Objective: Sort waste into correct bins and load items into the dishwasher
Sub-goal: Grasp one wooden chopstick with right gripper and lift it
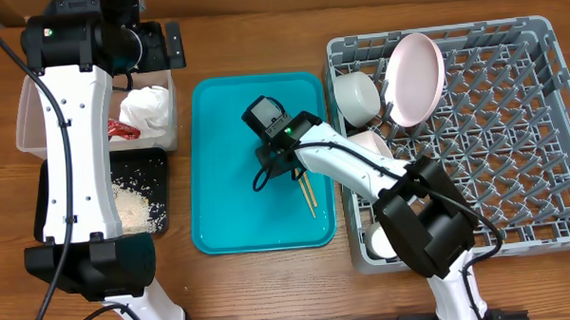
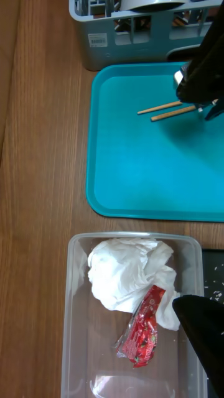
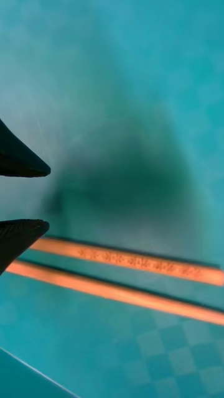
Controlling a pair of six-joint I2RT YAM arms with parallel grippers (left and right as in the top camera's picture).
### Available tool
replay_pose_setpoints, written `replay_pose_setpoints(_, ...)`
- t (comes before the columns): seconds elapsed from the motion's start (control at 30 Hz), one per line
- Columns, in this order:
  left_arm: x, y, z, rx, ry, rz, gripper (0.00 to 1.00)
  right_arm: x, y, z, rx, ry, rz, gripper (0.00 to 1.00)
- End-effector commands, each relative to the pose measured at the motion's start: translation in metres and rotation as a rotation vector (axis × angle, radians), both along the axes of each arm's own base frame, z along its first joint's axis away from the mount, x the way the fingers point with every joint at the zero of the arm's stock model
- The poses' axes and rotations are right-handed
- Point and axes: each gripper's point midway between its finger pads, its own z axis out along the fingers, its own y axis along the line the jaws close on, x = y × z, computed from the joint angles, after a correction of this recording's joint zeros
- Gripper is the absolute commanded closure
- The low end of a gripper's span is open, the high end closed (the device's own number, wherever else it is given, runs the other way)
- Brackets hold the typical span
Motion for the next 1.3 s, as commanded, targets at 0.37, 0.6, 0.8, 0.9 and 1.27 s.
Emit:
replay_pose_setpoints(0.37, -0.001, -0.002, 0.001, -0.003, -0.001, 0.005, 0.00, 0.016, -0.020, -0.031, -0.048, 0.021, -0.003, 0.74)
replay_pose_setpoints(0.6, -0.001, -0.002, 0.001, -0.003, -0.001, 0.005, 0.00, 0.008, -0.017, -0.030, -0.036, 0.059, 0.006, 0.92)
replay_pose_setpoints(0.8, -0.001, -0.002, 0.001, -0.003, -0.002, 0.005, 0.00, 0.009, -0.015, 0.000, -0.036, 0.072, 0.007, 0.96)
replay_pose_setpoints(0.9, -0.001, -0.002, 0.001, -0.003, -0.001, 0.005, 0.00, 0.016, -0.009, 0.041, -0.006, 0.038, -0.001, 0.96)
replay_pose_setpoints(1.27, -0.001, -0.002, 0.001, -0.003, -0.001, 0.005, 0.00, 0.040, -0.110, 0.221, 0.080, -0.087, -0.254, 0.96)
